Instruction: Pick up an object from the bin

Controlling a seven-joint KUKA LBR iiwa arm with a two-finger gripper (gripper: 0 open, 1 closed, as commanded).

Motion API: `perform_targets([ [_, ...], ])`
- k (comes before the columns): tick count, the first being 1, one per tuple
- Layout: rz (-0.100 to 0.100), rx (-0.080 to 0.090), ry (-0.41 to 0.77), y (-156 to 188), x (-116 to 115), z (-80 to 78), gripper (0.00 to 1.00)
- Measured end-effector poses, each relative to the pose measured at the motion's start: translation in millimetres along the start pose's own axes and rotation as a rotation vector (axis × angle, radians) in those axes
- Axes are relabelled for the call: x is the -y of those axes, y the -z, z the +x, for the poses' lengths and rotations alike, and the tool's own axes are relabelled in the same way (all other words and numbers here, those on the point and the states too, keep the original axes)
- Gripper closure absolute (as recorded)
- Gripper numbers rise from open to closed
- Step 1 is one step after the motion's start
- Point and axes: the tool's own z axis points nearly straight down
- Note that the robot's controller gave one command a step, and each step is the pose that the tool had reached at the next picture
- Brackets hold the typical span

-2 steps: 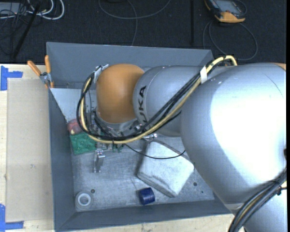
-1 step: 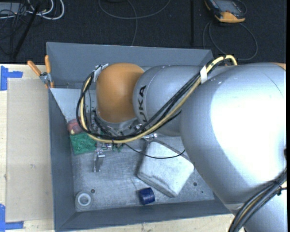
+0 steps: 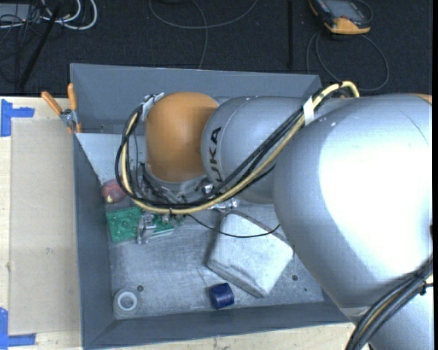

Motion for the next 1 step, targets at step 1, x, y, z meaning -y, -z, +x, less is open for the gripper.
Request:
perform_targets([
  [1,0.003,-0.009,-0.001,95.7,-0.8,-3.9,1.0],
])
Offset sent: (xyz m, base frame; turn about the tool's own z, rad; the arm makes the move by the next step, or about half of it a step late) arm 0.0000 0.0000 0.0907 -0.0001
